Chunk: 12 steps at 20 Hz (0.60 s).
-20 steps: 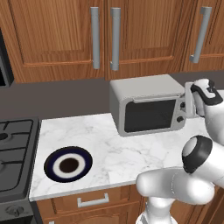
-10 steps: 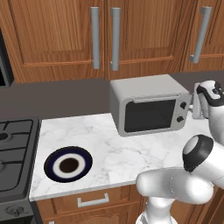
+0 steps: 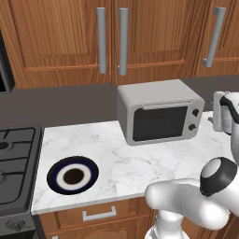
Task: Pull the toaster oven rack outwards. Pick up the baguette from the plate and place it on the toaster oven rack. Close the toaster oven door fully and set the temperature to the lowest setting.
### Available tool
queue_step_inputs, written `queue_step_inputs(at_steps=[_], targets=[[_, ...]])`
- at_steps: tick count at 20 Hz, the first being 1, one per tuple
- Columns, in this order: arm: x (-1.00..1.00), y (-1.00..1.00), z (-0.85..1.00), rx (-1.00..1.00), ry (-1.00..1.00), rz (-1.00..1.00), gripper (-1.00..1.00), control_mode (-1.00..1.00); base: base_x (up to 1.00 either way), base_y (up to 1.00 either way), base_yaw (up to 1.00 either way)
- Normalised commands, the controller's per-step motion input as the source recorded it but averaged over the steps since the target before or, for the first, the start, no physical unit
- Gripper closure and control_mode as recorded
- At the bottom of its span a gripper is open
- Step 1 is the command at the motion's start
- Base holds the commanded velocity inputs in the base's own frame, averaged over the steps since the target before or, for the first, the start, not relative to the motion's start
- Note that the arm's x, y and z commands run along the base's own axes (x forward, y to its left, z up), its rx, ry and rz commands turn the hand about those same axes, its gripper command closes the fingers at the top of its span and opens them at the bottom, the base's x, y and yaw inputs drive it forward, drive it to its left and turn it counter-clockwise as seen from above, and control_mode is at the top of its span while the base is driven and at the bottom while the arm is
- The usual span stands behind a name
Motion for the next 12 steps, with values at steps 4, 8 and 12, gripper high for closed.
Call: queue_step_inputs(at_steps=[4,8,12], targets=[[-0.31,0.00,-0.02,-0.39,-0.16,0.18,-1.00,-1.00,0.00,0.00,0.00],[0.00,0.00,0.01,-0.45,-0.05,0.25,-1.00,-1.00,0.00,0.00,0.00],[0.03,0.00,0.03,-0.41,-0.05,0.29,-1.00,-1.00,0.00,0.00,0.00]])
